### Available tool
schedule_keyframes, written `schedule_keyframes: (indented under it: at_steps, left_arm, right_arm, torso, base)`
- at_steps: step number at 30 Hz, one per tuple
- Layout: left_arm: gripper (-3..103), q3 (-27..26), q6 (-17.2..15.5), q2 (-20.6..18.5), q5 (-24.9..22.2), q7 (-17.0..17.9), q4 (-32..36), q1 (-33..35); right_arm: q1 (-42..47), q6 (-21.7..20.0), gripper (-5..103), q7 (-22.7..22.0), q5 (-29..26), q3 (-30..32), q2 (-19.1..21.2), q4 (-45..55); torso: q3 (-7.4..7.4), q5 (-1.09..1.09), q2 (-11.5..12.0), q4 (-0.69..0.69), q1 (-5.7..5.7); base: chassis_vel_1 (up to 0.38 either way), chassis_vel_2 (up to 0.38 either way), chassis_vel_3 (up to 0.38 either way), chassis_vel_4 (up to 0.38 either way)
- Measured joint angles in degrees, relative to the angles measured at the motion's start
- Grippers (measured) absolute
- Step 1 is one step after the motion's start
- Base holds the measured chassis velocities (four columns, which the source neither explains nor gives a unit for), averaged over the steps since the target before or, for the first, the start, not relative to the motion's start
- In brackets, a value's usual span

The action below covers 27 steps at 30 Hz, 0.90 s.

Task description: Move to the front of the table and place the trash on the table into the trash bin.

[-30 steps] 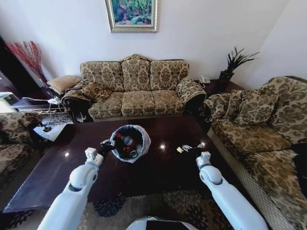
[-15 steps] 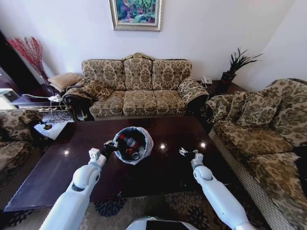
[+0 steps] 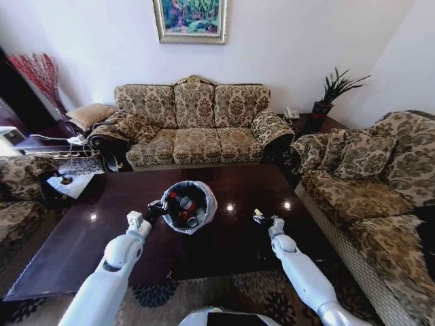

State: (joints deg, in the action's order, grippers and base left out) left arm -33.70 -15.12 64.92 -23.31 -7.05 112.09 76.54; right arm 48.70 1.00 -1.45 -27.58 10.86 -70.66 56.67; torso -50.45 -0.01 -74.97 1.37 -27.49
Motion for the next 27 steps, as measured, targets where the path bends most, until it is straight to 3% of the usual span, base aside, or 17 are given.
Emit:
schedule_keyframes:
  at_steps: [6, 10, 14, 17, 21, 22, 23, 25, 27]
  left_arm:
    - [1, -0.1, 0.4, -0.4, -0.1, 0.0, -0.7, -0.3]
    - [1, -0.2, 0.6, -0.6, -0.2, -0.2, -1.2, -0.5]
    - [1, -0.1, 1.2, -0.7, -0.3, -0.5, -1.8, -0.8]
    - [1, 0.2, 1.5, -0.7, -0.3, -0.8, -2.4, -1.2]
    - [1, 0.3, 2.3, -0.6, -0.3, -0.9, -3.0, -1.4]
    - [1, 0.3, 2.4, -0.6, -0.3, -0.9, -3.2, -1.4]
    - [1, 0.3, 2.4, -0.6, -0.3, -0.9, -3.2, -1.4]
    - [1, 0.3, 2.5, -0.9, -0.3, -1.1, -3.5, -1.5]
    - [1, 0.3, 2.5, -0.9, -0.4, -1.1, -3.6, -1.7]
  right_arm:
    - [-2.1, 1.2, 86, 2.6, 0.0, -0.1, -0.7, -3.8]
    - [-3.2, 1.6, 65, 3.7, -0.2, -0.1, -1.4, -5.8]
    - [-3.3, 1.5, 60, 3.8, -1.4, 0.0, -1.6, -6.1]
    - [-4.2, 0.8, 43, 3.6, -3.3, 0.1, -2.5, -7.5]
    - [-4.4, -0.2, 33, 3.5, -3.6, 0.0, -2.8, -7.8]
    - [-4.2, -0.8, 21, 3.5, -3.6, -0.1, -2.7, -7.7]
    - [-4.2, -0.8, 21, 3.5, -3.6, -0.1, -2.7, -7.7]
    - [-3.9, -0.8, 11, 3.5, -3.6, -0.1, -2.7, -7.6]
    - [-3.9, -0.6, 11, 3.5, -3.6, 0.0, -2.8, -7.6]
  torso:
    - [0.0, 0.0, 0.0, 0.01, -0.01]
    - [0.0, 0.0, 0.0, 0.02, -0.01]
    - [0.0, 0.0, 0.0, 0.0, 0.0]
    - [0.0, 0.01, 0.0, 0.01, -0.01]
    - [0.0, 0.0, 0.0, 0.02, -0.01]
    - [0.0, -0.01, 0.0, 0.02, -0.01]
    - [0.0, -0.01, 0.0, 0.02, -0.01]
    - [0.01, -0.01, 0.0, 0.0, -0.01]
    - [0.0, 0.0, 0.0, 0.0, 0.0]
  base:
    - [0.0, 0.0, 0.0, 0.0]
    - [0.0, 0.0, 0.0, 0.0]
    - [0.0, 0.0, 0.0, 0.0]
    - [0.0, 0.0, 0.0, 0.0]
    - [0.0, 0.0, 0.0, 0.0]
    - [0.0, 0.0, 0.0, 0.0]
    - [0.0, 0.0, 0.0, 0.0]
    - [0.0, 0.0, 0.0, 0.0]
    - [0.0, 0.0, 0.0, 0.0]
